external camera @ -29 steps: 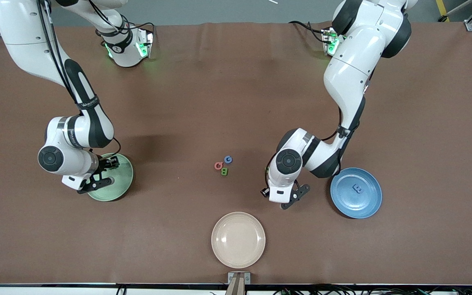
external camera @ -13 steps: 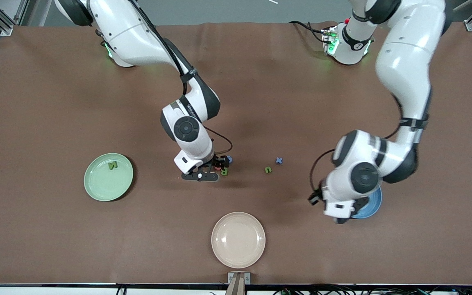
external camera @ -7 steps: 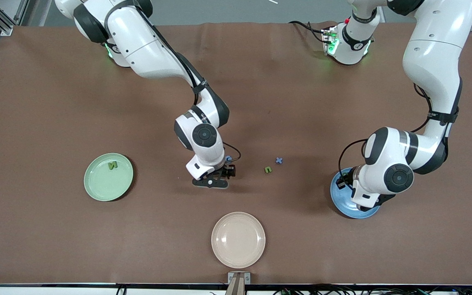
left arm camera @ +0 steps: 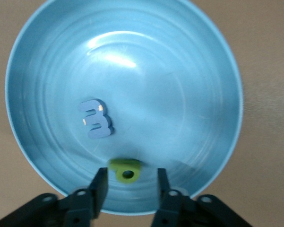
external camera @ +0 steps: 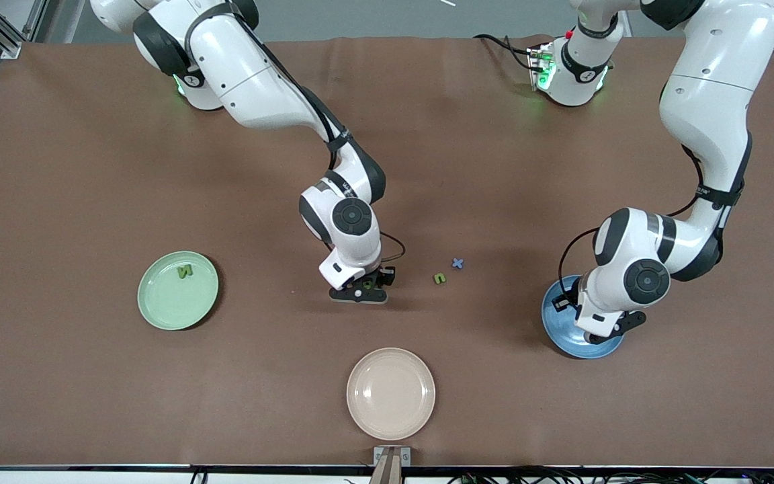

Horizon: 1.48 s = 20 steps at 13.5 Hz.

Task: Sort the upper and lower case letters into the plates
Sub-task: 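Lower the green d onto the blue plate and open the left gripper, then grasp the blue plus with the left gripper while the right grasps pink Q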

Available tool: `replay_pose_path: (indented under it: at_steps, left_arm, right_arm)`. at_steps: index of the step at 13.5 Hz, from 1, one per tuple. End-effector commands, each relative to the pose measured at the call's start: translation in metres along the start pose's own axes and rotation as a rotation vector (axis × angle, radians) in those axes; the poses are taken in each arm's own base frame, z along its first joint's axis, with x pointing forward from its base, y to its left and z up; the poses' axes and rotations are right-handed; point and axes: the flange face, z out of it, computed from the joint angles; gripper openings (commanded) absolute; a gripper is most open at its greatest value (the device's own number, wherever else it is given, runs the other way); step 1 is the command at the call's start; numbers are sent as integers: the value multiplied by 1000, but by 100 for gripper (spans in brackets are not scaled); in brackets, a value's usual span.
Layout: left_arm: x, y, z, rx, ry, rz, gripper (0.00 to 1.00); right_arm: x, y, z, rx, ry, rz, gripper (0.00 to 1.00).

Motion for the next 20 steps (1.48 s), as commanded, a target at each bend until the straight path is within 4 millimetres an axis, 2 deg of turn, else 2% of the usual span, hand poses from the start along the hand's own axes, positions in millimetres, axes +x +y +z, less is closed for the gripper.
replay_pose_path:
  at_steps: [1,3,4,5,6,7,9,11,13,15,17,20]
  left_arm:
    - [-11,12,-37,4,56,26,99]
    - [-41,42,-60,24,60,24,99]
    - [-55,56,-62,16,50,-28,99]
    - [-72,72,-59,7,35,-71,99]
    - [-91,89,-53,-2,17,-91,99]
    - [-108,102,-49,-22,13,-108,98]
    - [-140,125,-33,-72,9,-186,97]
    - [-172,145,-12,-75,9,-209,95]
    - [-177,152,1,-99,2,-220,88]
    - [-194,164,15,-128,-1,-219,82]
    - [-199,169,24,-135,-6,-225,78]
    - [-200,171,29,-131,-3,-212,69]
  right_arm:
    - [0,-2,3,-10,7,15,1]
    - [10,5,-5,-6,12,25,0]
    - [15,9,-14,-10,9,25,0]
    - [25,23,-21,-27,-7,31,0]
    - [39,42,-28,-41,-26,12,0]
    - [51,61,-46,-54,-52,-19,0]
    - [77,115,-77,-72,-100,-84,0]
    - [82,167,-97,-53,-133,-127,0]
    - [65,202,-92,-58,-175,-148,0]
    - [64,261,-94,-51,-197,-200,0]
    - [66,322,-91,-36,-210,-258,0]
    - [54,378,-72,-22,-217,-302,0]
